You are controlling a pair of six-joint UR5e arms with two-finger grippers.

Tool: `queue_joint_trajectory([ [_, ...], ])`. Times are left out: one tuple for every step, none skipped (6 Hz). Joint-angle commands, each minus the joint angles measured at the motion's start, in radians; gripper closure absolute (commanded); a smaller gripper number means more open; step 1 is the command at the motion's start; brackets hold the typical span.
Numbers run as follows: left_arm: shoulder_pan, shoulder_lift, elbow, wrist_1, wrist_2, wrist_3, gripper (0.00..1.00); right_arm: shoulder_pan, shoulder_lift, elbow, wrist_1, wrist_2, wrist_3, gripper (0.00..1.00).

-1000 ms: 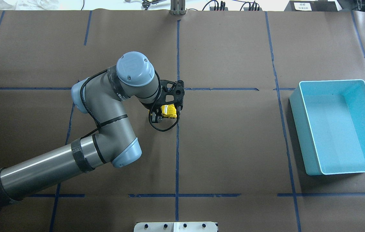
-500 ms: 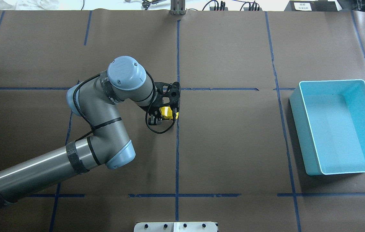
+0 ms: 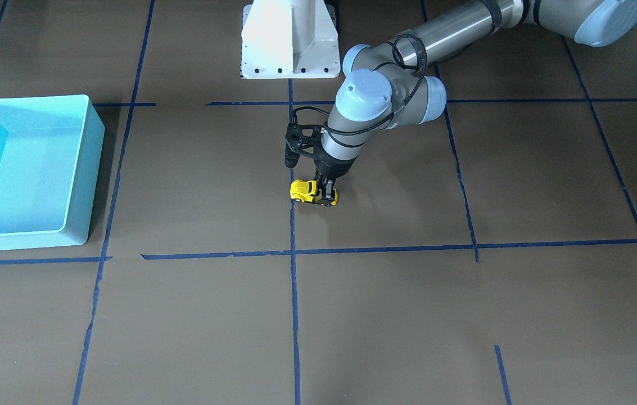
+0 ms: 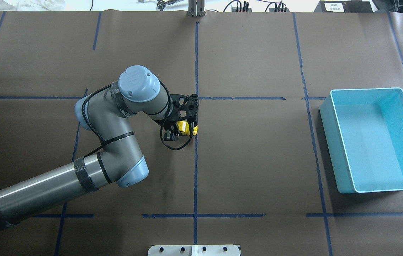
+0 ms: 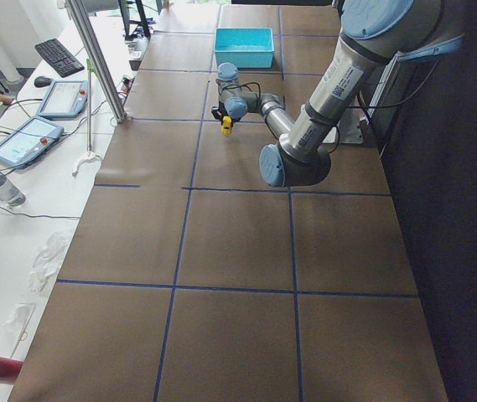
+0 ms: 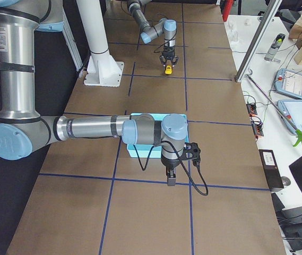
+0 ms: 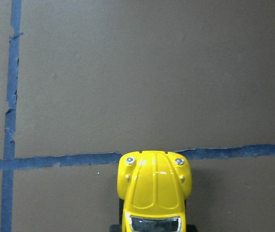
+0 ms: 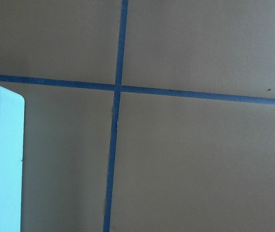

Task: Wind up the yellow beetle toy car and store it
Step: 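Hold the car pressed to the table with the left gripper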

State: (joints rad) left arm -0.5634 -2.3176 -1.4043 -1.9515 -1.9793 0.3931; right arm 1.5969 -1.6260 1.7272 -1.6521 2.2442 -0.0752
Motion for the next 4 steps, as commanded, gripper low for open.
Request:
queue_joint_trajectory([
  [0.0, 0.009, 0.002, -0.006, -0.021, 0.0, 0.99, 0.0, 0.0, 0.0, 0.0, 0.0, 0.0, 0.0],
  [0.0, 0.018, 0.002, -0.007, -0.023, 0.001, 0.99, 0.0, 0.0, 0.0, 0.0, 0.0, 0.0, 0.0],
  [-0.001, 0.023, 0.001, -0.009, -0.036, 0.004, 0.98, 0.0, 0.0, -0.001, 0.0, 0.0, 0.0, 0.0],
  [-0.003, 0.056, -0.004, -0.061, -0.053, 0.004, 0.97, 0.0, 0.0, 0.0, 0.0, 0.0, 0.0, 0.0],
])
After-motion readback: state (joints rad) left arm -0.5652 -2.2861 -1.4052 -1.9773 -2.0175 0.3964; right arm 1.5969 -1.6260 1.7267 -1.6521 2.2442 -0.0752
